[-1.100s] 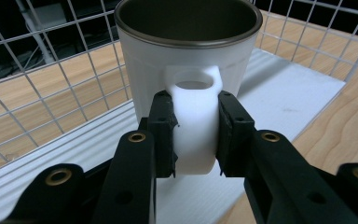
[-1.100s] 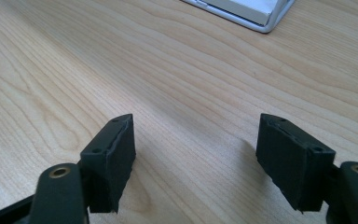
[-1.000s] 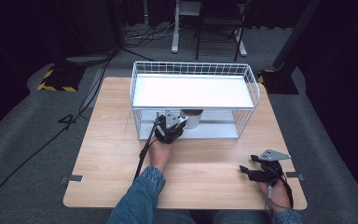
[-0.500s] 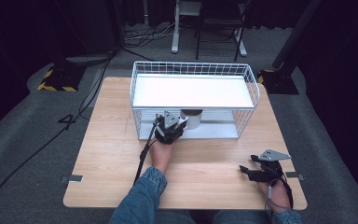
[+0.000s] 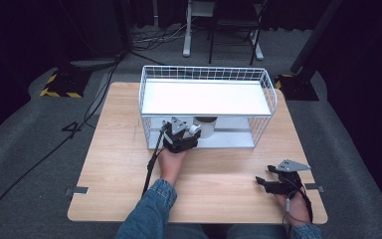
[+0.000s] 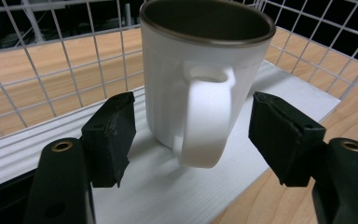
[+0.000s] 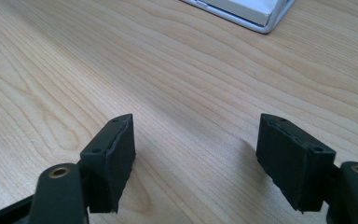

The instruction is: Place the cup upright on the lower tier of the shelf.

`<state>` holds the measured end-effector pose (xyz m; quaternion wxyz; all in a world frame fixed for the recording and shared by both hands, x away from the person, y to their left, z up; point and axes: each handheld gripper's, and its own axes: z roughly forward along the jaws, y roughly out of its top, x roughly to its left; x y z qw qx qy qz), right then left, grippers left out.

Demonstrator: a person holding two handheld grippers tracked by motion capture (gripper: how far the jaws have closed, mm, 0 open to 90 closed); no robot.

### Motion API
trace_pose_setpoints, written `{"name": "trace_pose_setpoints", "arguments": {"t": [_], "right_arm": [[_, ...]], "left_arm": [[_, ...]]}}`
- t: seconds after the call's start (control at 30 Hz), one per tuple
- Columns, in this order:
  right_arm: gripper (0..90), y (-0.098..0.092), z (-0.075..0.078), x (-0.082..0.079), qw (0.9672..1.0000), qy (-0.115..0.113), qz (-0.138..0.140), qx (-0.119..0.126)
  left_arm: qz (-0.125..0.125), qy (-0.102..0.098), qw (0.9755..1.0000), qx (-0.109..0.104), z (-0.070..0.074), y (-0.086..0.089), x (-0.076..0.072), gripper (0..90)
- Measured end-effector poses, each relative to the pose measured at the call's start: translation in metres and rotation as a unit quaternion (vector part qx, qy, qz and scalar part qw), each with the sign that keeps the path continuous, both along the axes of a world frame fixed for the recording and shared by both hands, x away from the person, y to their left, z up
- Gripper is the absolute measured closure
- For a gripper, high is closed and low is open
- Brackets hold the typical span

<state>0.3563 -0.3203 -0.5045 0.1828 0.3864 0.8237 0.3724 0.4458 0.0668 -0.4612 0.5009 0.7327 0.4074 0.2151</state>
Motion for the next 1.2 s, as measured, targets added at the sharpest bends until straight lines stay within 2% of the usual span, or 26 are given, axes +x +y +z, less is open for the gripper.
{"name": "trace_pose_setpoints", "arguments": {"t": [0.13, 0.37, 0.63, 1.0, 1.1, 1.17, 1.2], "right_arm": [[28.3, 0.000, 0.000, 0.000, 1.0000, 0.000, 0.000, 0.000], [28.3, 0.000, 0.000, 0.000, 1.0000, 0.002, 0.000, 0.001], [28.3, 0.000, 0.000, 0.001, 1.0000, 0.003, 0.000, 0.002], [28.3, 0.001, 0.000, 0.001, 1.0000, 0.003, 0.004, 0.002], [28.3, 0.001, 0.000, 0.001, 1.0000, 0.004, 0.005, 0.002], [28.3, 0.001, 0.000, 0.001, 1.0000, 0.004, 0.004, 0.003], [28.3, 0.001, 0.000, 0.001, 1.0000, 0.004, 0.004, 0.003]], "left_arm": [[-0.005, 0.008, 0.9999, -0.007, 0.001, 0.003, -0.004, 29.5], [-0.018, -0.009, 0.9998, -0.008, 0.014, 0.018, -0.029, 29.0], [-0.029, -0.006, 0.9995, -0.014, 0.024, 0.031, -0.051, 29.0], [-0.048, -0.002, 0.9988, -0.006, 0.038, 0.056, -0.081, 28.3], [-0.052, -0.002, 0.9986, -0.009, 0.043, 0.062, -0.088, 27.1], [-0.055, -0.007, 0.9984, -0.002, 0.048, 0.068, -0.097, 26.4], [-0.055, -0.007, 0.9984, -0.002, 0.048, 0.068, -0.097, 26.3]]}}
